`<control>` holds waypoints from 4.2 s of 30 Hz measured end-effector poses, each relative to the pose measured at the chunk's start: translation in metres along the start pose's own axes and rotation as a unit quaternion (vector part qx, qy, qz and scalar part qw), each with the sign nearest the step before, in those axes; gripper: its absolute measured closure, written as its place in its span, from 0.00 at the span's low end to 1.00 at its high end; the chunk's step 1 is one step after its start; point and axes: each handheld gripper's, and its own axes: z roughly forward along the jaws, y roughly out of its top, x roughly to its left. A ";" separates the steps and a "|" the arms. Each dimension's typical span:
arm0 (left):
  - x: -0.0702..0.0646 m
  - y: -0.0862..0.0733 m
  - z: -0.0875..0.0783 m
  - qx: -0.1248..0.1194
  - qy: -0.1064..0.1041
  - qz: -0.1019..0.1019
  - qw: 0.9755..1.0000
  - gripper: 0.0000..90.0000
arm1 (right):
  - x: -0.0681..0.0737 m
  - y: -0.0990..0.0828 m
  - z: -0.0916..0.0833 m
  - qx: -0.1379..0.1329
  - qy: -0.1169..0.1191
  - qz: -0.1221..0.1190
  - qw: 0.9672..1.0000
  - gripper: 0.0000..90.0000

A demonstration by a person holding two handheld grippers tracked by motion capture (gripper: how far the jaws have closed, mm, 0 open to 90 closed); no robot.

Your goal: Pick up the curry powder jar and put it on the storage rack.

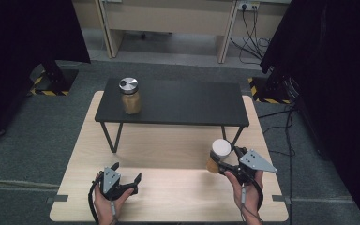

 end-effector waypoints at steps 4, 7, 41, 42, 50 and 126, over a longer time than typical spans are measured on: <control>0.000 0.000 0.000 -0.001 0.000 -0.001 1.000 0.03 | 0.002 0.007 -0.004 -0.001 0.000 -0.001 1.000 0.38; 0.000 -0.001 0.000 -0.002 0.000 -0.001 1.000 0.03 | 0.002 0.010 -0.006 0.002 -0.002 -0.001 1.000 0.38; 0.002 0.000 0.000 0.000 -0.003 -0.003 1.000 0.03 | -0.011 0.100 -0.005 -0.021 0.006 -0.022 1.000 0.38; 0.001 0.000 0.000 0.000 -0.003 -0.003 1.000 0.03 | -0.012 0.101 -0.005 -0.022 0.006 -0.022 1.000 0.38; 0.002 0.000 0.000 -0.001 -0.003 -0.004 1.000 0.03 | -0.020 0.127 0.009 -0.032 0.005 -0.028 0.999 0.38; 0.001 0.000 0.000 -0.001 -0.004 0.003 1.000 0.03 | -0.064 0.147 0.115 -0.010 -0.049 0.019 0.999 0.37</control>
